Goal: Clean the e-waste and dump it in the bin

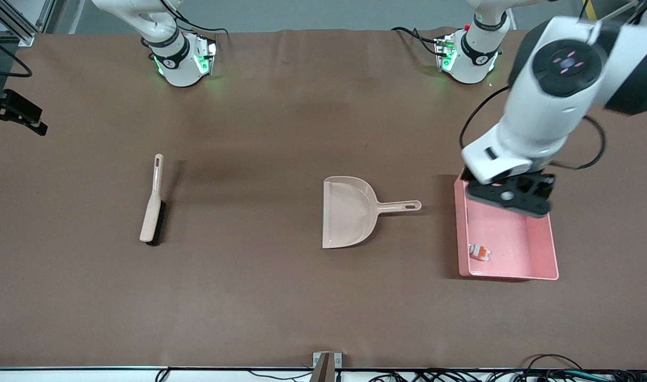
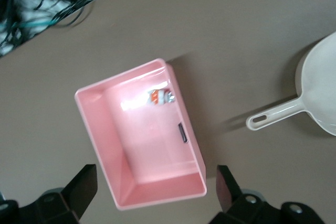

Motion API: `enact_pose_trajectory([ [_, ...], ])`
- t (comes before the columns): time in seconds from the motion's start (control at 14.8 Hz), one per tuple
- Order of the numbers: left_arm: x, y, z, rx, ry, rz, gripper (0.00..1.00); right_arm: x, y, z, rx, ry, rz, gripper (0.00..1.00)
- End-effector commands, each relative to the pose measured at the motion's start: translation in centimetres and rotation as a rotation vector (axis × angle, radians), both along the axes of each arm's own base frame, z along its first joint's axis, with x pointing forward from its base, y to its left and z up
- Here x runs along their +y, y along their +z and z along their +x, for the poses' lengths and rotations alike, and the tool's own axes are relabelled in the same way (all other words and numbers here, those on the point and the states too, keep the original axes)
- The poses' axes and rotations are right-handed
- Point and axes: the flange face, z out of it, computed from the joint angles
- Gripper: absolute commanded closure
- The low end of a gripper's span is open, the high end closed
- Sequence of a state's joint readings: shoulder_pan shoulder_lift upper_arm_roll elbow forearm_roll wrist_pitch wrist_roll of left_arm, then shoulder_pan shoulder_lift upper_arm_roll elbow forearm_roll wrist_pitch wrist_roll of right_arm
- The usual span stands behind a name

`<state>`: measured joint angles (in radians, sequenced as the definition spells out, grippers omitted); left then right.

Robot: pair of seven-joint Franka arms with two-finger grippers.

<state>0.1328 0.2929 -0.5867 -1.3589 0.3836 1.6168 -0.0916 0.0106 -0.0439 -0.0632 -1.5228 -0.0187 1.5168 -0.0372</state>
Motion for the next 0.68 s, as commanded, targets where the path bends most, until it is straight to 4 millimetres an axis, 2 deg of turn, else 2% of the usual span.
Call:
enact_pose_trajectory([
  [0.0, 4.5, 4.6, -2.5, -0.022, 0.137, -0.056, 0.0, -0.3, 0.4, 0.3, -0.019, 0.029, 0.011, 0.0],
  [0.14, 8.5, 6.0, -3.8, 0.032, 0.236, -0.146, 0.0, 0.0, 0.6, 0.4, -0.028, 0.061, 0.007, 0.0],
  [0.27, 10.4, 6.3, -6.2, 0.066, 0.286, -0.199, 0.0, -0.1, 0.6, 0.3, -0.026, 0.064, 0.003, 0.0],
  [0.47, 10.9, 6.4, -9.1, 0.076, 0.302, -0.21, 0.0, -0.2, 0.6, 0.3, -0.026, 0.062, 0.0, 0.0],
  [0.61, 10.9, 6.2, -10.3, 0.075, 0.302, -0.21, 0.0, -0.8, 0.6, 0.3, -0.026, 0.05, 0.001, 0.0],
])
